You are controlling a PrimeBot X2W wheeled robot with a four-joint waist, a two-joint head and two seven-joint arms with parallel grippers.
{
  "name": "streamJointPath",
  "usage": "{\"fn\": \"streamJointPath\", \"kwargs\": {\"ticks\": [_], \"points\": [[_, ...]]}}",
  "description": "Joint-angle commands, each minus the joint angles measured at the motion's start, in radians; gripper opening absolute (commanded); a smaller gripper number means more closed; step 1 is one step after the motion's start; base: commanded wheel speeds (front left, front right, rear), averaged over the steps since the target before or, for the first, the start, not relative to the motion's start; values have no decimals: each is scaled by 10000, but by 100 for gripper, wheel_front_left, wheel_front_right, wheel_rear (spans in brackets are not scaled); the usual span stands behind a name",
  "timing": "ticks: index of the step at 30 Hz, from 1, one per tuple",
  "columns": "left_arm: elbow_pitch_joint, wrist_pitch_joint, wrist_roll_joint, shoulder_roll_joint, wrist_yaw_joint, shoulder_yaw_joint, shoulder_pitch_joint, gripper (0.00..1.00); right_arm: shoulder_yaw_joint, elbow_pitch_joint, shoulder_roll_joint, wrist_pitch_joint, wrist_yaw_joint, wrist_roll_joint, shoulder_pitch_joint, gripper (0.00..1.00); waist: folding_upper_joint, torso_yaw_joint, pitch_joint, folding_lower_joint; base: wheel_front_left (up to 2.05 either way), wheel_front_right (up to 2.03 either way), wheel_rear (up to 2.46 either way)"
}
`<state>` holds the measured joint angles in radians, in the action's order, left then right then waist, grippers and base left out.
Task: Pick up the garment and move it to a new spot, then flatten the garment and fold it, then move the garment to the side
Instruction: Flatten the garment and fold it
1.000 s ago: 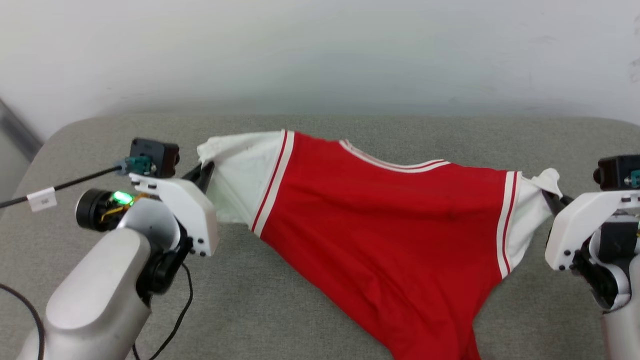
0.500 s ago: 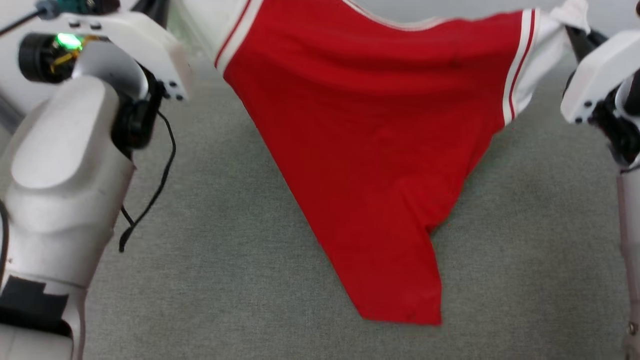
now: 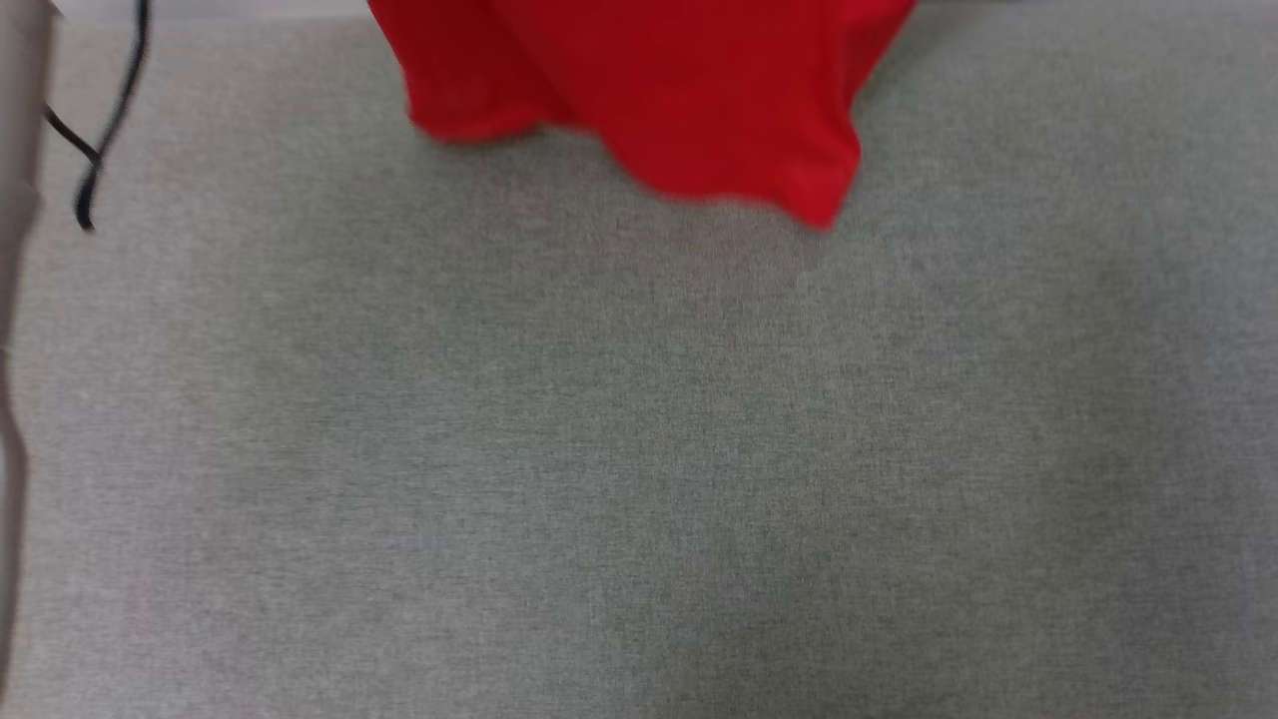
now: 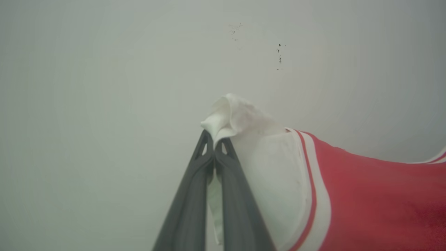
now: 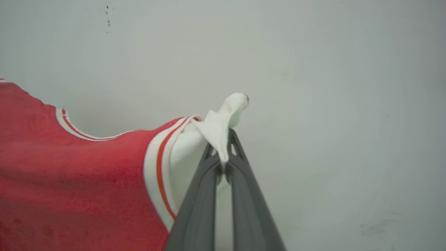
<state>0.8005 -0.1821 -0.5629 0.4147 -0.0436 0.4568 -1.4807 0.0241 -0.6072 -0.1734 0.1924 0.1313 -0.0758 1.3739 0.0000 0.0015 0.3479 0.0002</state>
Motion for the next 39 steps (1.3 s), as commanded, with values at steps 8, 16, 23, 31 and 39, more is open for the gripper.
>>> {"fn": "streamJointPath", "kwargs": {"ticks": [8, 16, 23, 31, 39], "points": [[222, -300, 105, 376, 202, -230, -1602, 0, -158, -629, 143, -794, -10, 439, 2190, 0, 0, -274, 1569, -2, 0, 0, 0], [252, -399, -99, 289, 321, -279, -1646, 0, -334, -1186, 221, -1081, -10, 427, 2779, 0, 0, -355, 2466, -2, 0, 0, 0], [511, -475, -386, 72, 538, -289, -1162, 0, -457, -2013, 308, -1449, -10, 264, 2670, 0, 0, -369, 2848, -2, 0, 0, 0], [778, -561, -896, -154, 788, -429, -6, 0, -906, -2852, 91, -1591, -11, -226, 1712, 0, 0, -185, 2371, -2, 0, 0, 0], [226, -794, -1247, -235, 1020, -533, 2847, 0, -1405, -2240, -117, -1426, -11, -1122, -1288, 0, 0, -7, 882, -2, 0, 0, 0]]}}
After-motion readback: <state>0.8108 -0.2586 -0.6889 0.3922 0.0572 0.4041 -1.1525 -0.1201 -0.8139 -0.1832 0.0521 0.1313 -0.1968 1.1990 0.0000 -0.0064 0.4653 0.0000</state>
